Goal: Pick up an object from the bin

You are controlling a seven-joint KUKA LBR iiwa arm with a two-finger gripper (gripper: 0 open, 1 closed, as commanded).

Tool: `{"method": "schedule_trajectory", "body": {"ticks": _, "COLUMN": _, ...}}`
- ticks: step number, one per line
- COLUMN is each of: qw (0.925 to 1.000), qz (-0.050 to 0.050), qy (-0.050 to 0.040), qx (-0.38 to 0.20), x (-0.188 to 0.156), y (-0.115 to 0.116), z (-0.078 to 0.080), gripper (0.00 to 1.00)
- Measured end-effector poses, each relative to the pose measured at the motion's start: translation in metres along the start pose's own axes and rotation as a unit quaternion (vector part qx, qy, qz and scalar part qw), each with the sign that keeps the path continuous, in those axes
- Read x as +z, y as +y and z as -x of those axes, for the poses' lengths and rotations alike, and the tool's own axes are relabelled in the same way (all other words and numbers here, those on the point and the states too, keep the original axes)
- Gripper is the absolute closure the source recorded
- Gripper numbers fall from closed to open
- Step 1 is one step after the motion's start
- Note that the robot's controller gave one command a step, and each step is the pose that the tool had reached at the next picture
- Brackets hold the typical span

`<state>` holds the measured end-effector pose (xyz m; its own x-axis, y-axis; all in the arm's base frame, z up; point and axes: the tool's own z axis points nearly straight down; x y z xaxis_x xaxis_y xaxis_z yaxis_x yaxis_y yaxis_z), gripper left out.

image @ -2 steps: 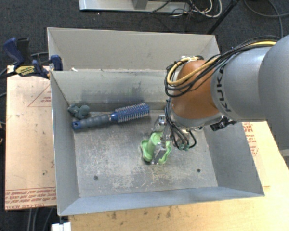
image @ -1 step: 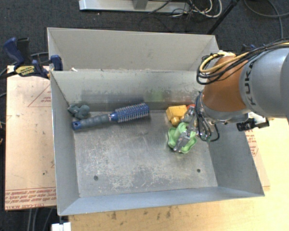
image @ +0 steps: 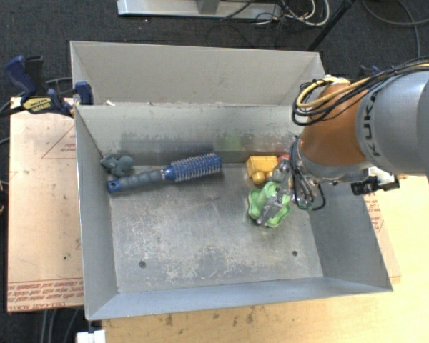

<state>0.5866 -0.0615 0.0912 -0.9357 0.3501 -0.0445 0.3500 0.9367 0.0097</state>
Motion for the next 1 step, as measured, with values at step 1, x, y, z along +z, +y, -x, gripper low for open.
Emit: {"method": "schedule_trajectory", "body": {"ticks": 1, "qw": 1.0, "qz": 0.0, "qy": 0.0009, "qx": 0.007, "x": 0.0, "y": 0.0008, "z": -0.0003, "gripper": 1.0}}
